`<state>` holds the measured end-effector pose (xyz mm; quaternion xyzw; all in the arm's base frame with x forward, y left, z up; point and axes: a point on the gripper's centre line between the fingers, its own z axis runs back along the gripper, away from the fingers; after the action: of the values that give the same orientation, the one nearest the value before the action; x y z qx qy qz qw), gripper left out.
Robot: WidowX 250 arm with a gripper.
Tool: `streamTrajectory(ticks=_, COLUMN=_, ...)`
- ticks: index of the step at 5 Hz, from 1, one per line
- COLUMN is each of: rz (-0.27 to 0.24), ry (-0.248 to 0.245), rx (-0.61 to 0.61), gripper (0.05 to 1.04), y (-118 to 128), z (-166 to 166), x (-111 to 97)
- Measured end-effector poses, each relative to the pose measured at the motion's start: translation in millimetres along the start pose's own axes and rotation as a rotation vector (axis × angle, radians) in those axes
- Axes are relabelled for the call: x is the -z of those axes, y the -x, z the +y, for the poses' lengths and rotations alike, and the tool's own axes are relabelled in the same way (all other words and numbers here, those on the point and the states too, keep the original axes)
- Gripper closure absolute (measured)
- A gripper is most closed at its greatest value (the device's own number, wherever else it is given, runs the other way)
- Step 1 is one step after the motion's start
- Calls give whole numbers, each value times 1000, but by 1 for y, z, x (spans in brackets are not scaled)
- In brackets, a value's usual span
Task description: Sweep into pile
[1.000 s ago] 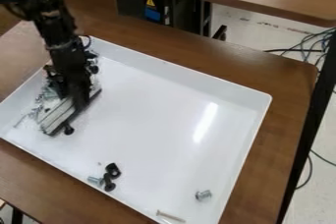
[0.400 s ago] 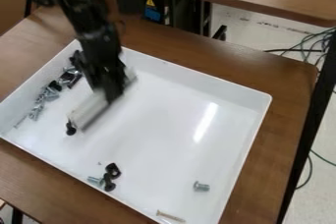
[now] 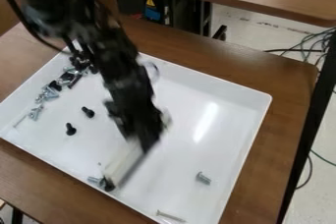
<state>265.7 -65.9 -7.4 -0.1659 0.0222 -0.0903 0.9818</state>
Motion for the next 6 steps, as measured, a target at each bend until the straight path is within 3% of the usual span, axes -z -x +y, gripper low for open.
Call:
streamTrajectory(ticks=1, rz=-5, ry=-12, rx=-5, gripper=728, y=-2, z=-13, x=12)
streamTrajectory(ticks=2, rz=28, ry=-34, rx=-42, gripper=728, y=3, z=13, x=22)
streamTrajectory(ticks=3, rz=18, ry=-67, rx=-104, gripper=728, y=3, z=55, x=21)
streamTrajectory(ticks=5, rz=107, ry=-220, rx=17, gripper=728, y=5, z=108, x=12)
streamTrajectory(ticks=6, rz=127, ry=-281, rx=26, gripper=728, y=6, z=141, x=0)
